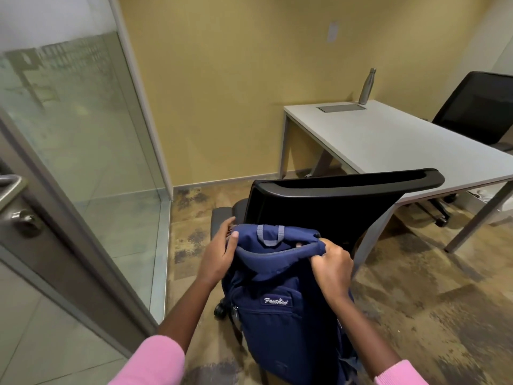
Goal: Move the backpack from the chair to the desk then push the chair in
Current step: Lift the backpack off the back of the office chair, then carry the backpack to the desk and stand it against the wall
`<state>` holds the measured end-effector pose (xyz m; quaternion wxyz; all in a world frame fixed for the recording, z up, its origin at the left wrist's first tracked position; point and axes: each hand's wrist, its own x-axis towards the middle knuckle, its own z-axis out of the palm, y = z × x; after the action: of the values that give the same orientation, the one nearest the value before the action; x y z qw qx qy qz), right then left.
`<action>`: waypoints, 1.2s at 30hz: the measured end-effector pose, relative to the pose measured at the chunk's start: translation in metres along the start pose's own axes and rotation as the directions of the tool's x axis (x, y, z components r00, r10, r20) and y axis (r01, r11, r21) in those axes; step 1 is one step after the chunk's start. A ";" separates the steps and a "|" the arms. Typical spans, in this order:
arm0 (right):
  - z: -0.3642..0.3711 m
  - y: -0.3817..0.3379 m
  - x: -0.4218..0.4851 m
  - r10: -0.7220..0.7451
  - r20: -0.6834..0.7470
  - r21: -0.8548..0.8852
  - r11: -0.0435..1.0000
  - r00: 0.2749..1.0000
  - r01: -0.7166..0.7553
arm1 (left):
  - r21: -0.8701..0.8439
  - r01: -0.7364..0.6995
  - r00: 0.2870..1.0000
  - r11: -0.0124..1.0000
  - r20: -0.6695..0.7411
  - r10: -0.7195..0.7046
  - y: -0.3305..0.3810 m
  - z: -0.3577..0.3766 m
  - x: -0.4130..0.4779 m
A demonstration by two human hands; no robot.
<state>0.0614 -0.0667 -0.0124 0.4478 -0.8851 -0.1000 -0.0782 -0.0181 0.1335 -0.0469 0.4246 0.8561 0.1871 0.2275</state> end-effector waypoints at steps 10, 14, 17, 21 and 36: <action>0.035 -0.070 -0.008 0.066 0.105 0.239 0.967 0.992 -0.090 | -0.082 0.113 0.974 0.990 -0.189 -0.126 -0.042 -0.053 -0.028; 0.050 -0.113 -0.003 0.049 0.166 0.300 0.949 0.985 -0.098 | -0.039 0.172 0.938 0.984 -0.298 -0.176 -0.047 -0.084 -0.002; 0.061 -0.140 0.002 0.052 0.209 0.366 0.922 0.976 -0.127 | -0.067 0.230 0.874 0.971 -0.425 -0.237 -0.043 -0.102 0.022; 0.072 -0.164 0.018 0.094 0.213 0.450 0.874 0.973 -0.183 | -0.121 0.190 0.790 0.974 -0.571 -0.225 -0.025 -0.113 0.053; 0.124 -0.245 0.117 -0.058 0.201 0.651 0.753 0.978 -0.089 | -0.024 0.102 0.618 0.994 -0.782 -0.083 0.008 -0.183 0.189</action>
<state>0.1198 0.1875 0.1322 0.7176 -0.6753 -0.1599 0.0588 0.0387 0.3436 0.1016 0.3027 0.6665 0.3991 0.5521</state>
